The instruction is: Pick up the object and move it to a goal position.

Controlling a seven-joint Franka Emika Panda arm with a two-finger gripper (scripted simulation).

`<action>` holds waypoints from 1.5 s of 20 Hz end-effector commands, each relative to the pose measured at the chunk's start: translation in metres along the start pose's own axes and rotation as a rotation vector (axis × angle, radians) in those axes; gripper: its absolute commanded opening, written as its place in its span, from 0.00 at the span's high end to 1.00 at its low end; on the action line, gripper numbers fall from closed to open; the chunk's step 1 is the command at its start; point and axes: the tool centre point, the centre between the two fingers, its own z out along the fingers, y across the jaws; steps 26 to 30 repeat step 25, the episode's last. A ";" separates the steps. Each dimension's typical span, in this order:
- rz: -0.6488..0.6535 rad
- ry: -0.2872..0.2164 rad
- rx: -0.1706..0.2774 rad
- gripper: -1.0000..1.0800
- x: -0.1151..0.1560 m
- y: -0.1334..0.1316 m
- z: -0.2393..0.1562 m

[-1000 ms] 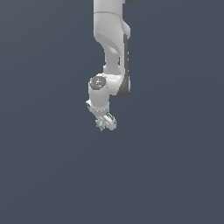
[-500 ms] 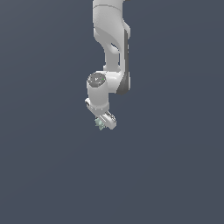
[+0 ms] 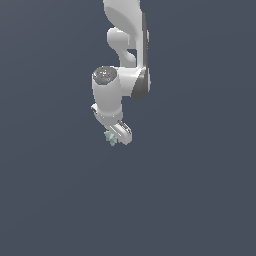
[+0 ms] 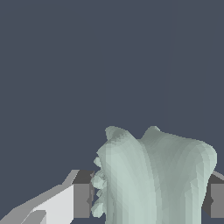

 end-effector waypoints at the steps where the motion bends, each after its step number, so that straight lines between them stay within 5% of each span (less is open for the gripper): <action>1: 0.000 0.001 -0.001 1.00 0.007 -0.005 -0.024; 14: 0.000 0.000 0.000 1.00 0.037 -0.025 -0.110; 30: 0.000 -0.001 0.000 1.00 0.041 -0.029 -0.119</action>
